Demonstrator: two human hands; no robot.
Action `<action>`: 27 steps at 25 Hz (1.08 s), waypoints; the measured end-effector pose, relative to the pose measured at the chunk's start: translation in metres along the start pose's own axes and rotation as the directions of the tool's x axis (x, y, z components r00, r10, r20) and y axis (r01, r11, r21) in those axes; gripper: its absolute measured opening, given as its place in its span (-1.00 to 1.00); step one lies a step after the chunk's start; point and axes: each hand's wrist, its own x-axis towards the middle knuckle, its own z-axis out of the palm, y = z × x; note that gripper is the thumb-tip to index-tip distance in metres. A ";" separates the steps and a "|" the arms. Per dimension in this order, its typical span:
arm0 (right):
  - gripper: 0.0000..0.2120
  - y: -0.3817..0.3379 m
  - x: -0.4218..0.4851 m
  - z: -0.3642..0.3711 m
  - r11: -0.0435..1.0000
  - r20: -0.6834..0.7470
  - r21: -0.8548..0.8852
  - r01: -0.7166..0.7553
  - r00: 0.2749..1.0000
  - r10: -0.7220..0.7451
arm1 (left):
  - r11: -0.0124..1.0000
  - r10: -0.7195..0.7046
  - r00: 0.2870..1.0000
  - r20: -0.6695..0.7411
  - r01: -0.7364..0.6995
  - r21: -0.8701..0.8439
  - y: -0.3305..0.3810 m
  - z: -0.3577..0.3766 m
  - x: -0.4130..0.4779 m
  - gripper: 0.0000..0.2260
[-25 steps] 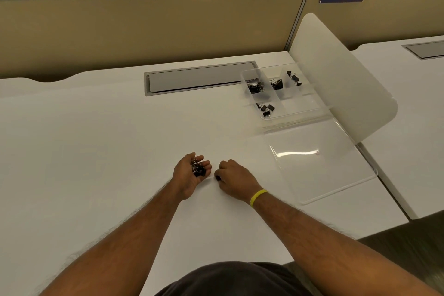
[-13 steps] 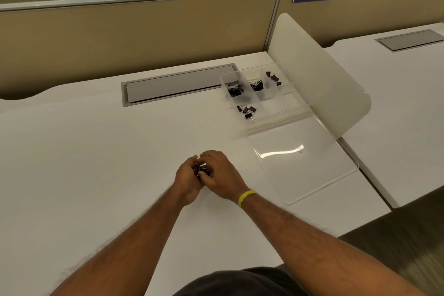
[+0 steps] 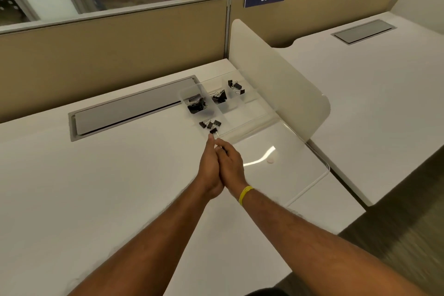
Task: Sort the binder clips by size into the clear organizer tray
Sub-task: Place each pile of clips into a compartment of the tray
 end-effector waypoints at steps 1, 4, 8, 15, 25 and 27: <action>-0.74 -0.003 0.015 -0.007 1.000 -0.061 0.004 0.001 0.998 -0.001 | 0.999 0.028 0.999 0.030 -0.029 0.041 0.004 0.013 0.011 -0.73; -0.77 -0.016 0.065 -0.025 1.000 -0.120 0.006 -0.003 0.993 0.003 | 0.992 0.078 0.994 0.082 -0.085 0.093 0.022 0.048 0.041 -0.73; -0.76 -0.034 0.133 -0.041 0.998 -0.103 0.039 -0.043 0.994 0.046 | 0.989 0.070 0.996 0.054 -0.076 0.126 0.052 0.075 0.095 -0.68; -0.78 -0.059 0.187 -0.050 0.990 -0.025 0.081 -0.113 0.993 0.115 | 0.991 0.048 0.998 -0.039 -0.043 0.130 0.075 0.079 0.152 -0.59; -0.68 -0.057 0.187 -0.082 0.994 -0.001 -0.096 0.050 0.999 -0.050 | 0.853 0.250 0.967 -0.055 -0.193 0.484 0.078 0.029 0.147 -0.39; -0.68 -0.052 0.174 -0.088 0.980 0.026 -0.159 0.119 0.993 -0.117 | 0.684 0.382 0.924 -0.014 -0.272 0.677 0.072 0.018 0.134 -0.49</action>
